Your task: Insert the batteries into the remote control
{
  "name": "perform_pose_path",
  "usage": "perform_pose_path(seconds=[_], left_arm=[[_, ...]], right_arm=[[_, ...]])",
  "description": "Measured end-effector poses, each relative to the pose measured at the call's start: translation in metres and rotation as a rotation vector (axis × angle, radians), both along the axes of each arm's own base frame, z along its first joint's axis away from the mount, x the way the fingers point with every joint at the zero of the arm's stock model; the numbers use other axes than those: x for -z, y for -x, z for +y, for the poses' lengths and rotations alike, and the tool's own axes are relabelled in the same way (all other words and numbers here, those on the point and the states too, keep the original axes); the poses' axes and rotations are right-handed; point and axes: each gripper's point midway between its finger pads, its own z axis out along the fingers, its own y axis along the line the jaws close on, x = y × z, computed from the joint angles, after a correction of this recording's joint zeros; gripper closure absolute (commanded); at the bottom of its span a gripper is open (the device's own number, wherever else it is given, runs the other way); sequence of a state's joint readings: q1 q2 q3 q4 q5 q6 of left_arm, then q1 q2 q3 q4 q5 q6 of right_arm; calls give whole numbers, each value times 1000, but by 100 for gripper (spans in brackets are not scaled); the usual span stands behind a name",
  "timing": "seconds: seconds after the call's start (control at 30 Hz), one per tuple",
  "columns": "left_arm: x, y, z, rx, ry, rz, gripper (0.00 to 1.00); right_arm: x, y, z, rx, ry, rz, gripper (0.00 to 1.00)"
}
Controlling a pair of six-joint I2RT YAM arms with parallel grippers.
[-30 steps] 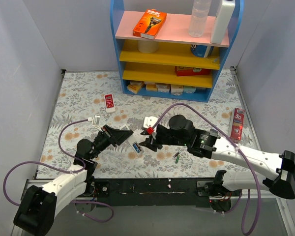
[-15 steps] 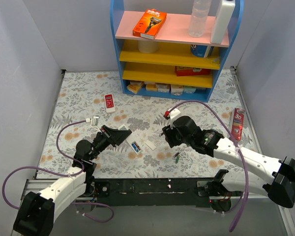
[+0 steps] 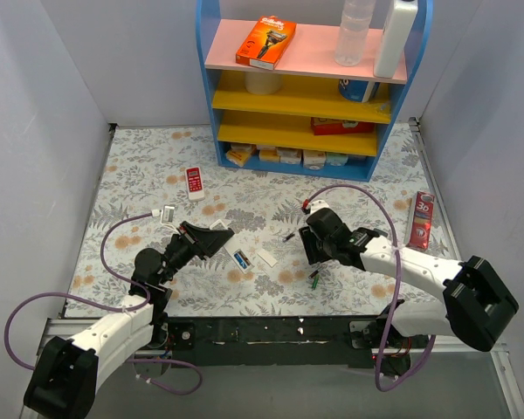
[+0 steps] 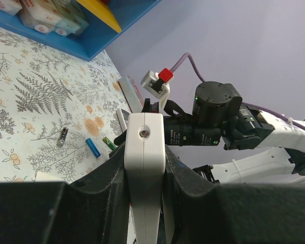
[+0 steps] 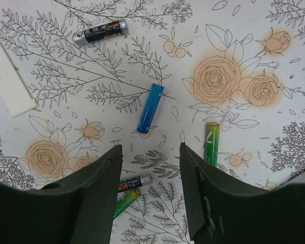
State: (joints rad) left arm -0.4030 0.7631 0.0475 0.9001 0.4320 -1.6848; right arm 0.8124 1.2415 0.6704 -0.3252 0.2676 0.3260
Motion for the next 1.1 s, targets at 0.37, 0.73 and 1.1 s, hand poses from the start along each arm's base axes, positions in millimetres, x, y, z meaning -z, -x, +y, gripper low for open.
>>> perform_pose_path(seconds=[0.37,0.73,1.1], left_arm=[[-1,-1,0,0,10,5,100],[-1,-1,0,3,19,14,100],[-3,0,0,6,33,23,100]], right_arm=[[20,-11,4,34,-3,19,55],[36,-12,4,32,27,44,64],[34,-15,7,24,24,34,87]])
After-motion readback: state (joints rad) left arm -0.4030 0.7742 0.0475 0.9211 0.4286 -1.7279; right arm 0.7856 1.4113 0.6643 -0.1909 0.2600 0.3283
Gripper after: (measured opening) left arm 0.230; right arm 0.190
